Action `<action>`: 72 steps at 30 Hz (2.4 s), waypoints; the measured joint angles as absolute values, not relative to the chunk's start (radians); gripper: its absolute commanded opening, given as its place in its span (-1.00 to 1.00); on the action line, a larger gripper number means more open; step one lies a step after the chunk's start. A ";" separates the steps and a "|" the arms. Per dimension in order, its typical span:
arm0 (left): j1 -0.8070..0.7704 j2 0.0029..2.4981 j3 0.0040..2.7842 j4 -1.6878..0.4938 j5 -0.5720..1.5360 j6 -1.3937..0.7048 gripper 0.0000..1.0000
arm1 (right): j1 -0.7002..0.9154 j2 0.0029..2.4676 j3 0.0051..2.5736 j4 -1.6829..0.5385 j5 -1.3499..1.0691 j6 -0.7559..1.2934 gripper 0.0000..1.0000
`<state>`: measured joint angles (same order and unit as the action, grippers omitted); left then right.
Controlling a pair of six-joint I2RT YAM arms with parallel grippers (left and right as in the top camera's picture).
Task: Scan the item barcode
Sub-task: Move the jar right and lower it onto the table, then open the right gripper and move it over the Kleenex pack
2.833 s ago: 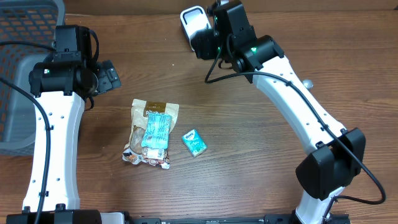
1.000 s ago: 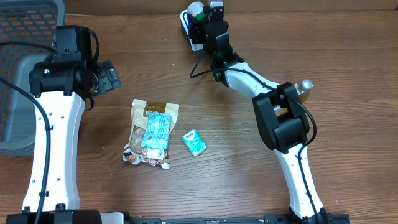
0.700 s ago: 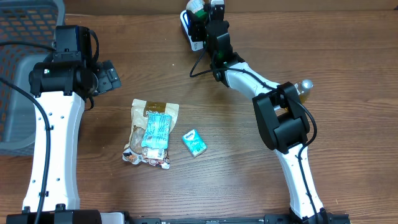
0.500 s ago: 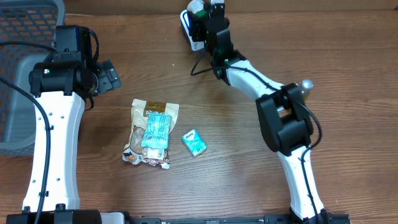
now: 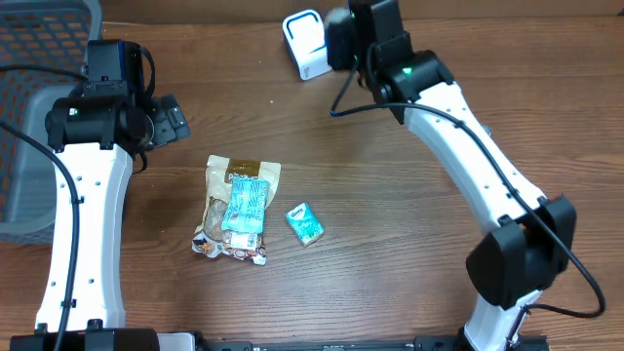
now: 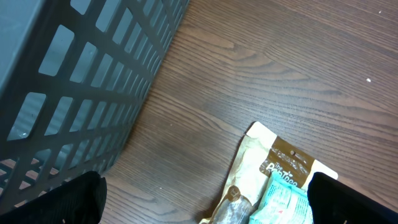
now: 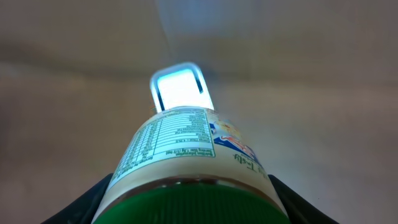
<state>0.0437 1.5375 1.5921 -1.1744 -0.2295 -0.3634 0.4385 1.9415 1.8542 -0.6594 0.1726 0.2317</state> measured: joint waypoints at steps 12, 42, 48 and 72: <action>0.044 1.538 1.592 -1.174 -0.229 -0.363 0.99 | 0.434 1.957 1.850 -1.283 0.172 0.314 -0.36; 0.044 1.538 1.592 -1.174 -0.229 -0.363 0.98 | 0.308 1.957 1.401 -1.122 0.146 0.363 0.44; 0.044 1.538 1.592 -1.174 -0.229 -0.363 0.99 | 0.308 1.957 1.399 -1.115 0.130 0.363 0.86; 0.044 1.538 1.592 -1.175 -0.229 -0.363 0.99 | 0.310 1.957 1.399 -0.758 0.022 0.263 0.58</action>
<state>0.0437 1.5379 1.5921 -1.1748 -0.2295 -0.3634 0.3096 1.9572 1.3994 -0.7582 0.0219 0.2630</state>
